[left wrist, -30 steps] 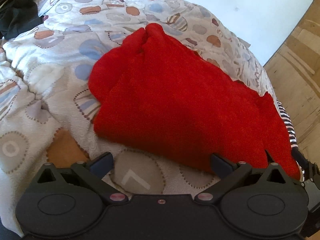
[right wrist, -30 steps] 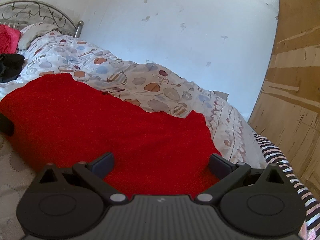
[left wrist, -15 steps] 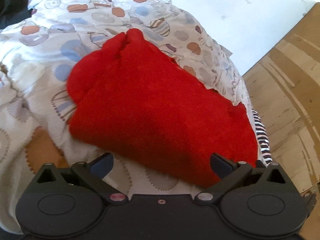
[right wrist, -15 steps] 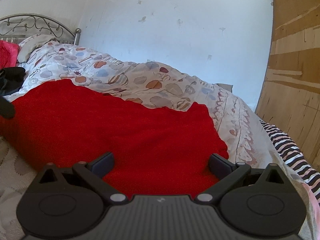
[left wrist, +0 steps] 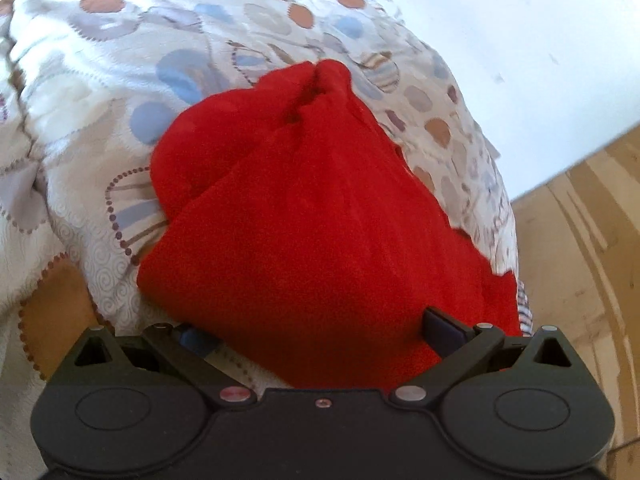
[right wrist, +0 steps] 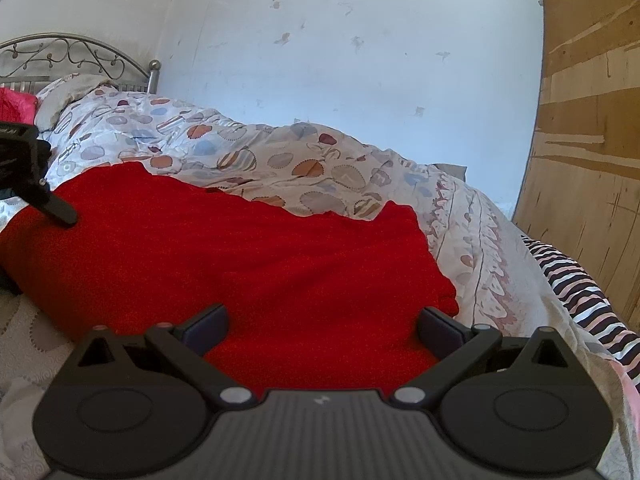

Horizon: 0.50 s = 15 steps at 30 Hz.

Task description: Fold small clothes

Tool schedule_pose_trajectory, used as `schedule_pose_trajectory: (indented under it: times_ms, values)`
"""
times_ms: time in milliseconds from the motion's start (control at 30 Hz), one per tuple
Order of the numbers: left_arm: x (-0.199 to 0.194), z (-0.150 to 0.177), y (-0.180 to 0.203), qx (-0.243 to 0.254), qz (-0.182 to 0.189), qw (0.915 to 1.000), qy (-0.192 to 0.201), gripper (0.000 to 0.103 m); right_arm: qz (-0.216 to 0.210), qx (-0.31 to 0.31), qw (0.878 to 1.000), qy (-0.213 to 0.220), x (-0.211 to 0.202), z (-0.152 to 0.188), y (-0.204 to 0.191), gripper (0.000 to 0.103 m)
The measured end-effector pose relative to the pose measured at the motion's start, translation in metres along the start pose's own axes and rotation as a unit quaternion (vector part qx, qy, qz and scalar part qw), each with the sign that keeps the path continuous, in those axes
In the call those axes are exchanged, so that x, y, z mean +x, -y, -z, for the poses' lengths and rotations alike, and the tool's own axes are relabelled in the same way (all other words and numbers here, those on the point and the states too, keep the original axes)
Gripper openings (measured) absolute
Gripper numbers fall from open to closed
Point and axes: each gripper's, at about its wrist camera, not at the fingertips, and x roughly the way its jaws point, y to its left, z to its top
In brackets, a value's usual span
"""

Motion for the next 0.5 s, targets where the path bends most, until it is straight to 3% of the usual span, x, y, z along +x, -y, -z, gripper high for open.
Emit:
schedule_pose_trajectory:
  times_ms: [167,400,500]
  values:
    - [0.0,0.0,-0.006,-0.037,-0.003,0.9991,0.021,0.102,-0.002,0.002,1.0,0.0,0.0,0.0,0.001,0.103]
    - [0.001,-0.001,-0.01,-0.04,-0.002,0.999,0.022,0.102,-0.002,0.003,1.0,0.0,0.001,0.0,0.001,0.103]
    - [-0.004,-0.004,-0.02,-0.079,0.009,0.9965,0.027,0.095,-0.008,0.01,1.0,-0.004,0.002,-0.001,0.003,0.103]
